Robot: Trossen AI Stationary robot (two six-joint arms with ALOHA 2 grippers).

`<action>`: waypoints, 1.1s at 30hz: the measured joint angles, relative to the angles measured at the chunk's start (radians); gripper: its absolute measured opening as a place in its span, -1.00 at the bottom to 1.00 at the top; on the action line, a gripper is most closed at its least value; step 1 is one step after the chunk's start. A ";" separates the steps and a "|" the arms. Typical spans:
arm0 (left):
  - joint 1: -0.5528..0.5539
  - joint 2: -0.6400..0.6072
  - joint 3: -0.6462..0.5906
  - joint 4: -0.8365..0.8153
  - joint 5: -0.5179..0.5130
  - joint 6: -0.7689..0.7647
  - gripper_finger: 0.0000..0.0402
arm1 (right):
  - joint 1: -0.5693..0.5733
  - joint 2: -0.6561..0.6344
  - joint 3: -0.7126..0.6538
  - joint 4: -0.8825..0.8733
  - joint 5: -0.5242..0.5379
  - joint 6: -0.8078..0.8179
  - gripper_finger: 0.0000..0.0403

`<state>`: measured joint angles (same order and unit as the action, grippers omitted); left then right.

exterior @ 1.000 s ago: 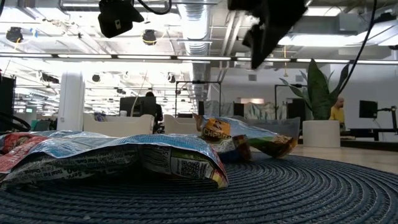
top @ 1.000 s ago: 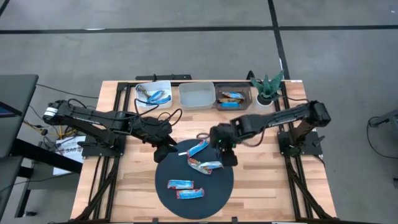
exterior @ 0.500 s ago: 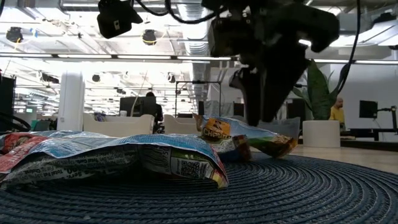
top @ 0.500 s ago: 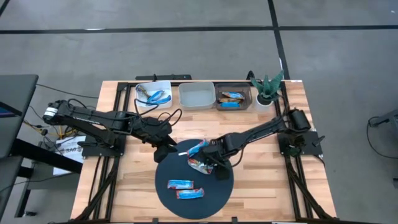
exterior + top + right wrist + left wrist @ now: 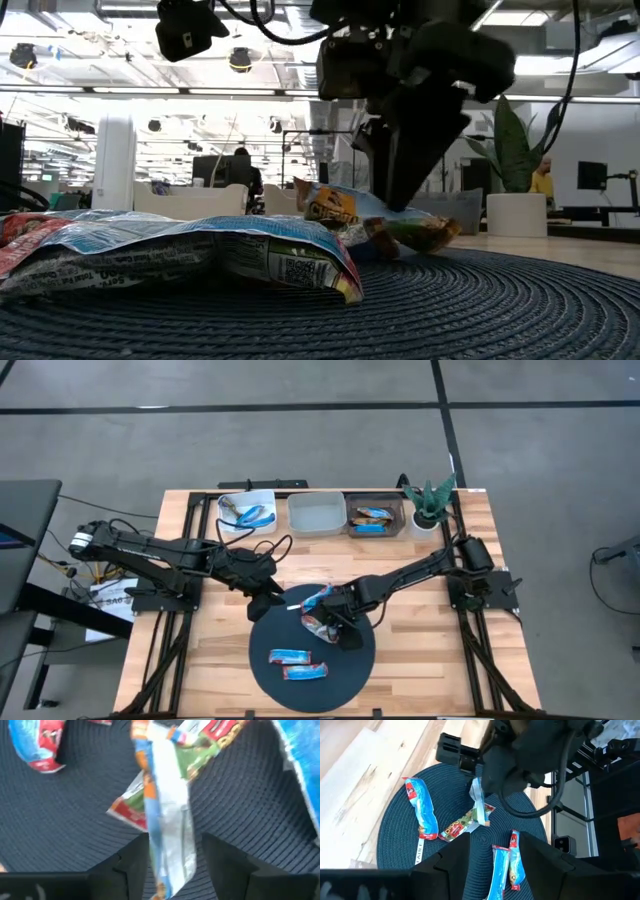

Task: Pick and place Granola Bars by type
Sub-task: Put the yellow granola bar into the black bin

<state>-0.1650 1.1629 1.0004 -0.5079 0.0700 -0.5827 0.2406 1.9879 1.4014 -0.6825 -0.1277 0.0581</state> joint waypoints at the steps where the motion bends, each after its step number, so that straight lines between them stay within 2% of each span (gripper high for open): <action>1: 0.000 0.000 0.000 0.000 0.000 0.000 -0.19 | -0.004 0.012 0.001 0.009 0.000 -0.003 -0.15; 7: 0.000 0.000 0.000 0.000 0.000 0.000 -0.19 | -0.010 0.071 0.002 0.018 -0.017 -0.008 -0.22; 13: 0.000 0.000 0.000 0.003 0.003 0.000 -0.19 | -0.010 0.075 0.006 -0.024 -0.032 -0.006 -0.31; 26: 0.000 0.000 0.000 0.004 0.003 0.000 -0.19 | -0.060 0.018 0.010 -0.079 -0.034 -0.006 -0.91; 29: 0.000 0.000 0.000 0.005 0.003 0.000 -0.19 | -0.084 0.011 0.038 -0.141 -0.034 -0.006 -0.94; 33: 0.000 0.000 0.000 0.005 0.002 0.000 -0.19 | -0.141 -0.012 0.090 -0.178 -0.031 0.019 -0.86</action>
<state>-0.1650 1.1633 1.0004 -0.5027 0.0723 -0.5827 0.0996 1.9758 1.4917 -0.8606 -0.1586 0.0773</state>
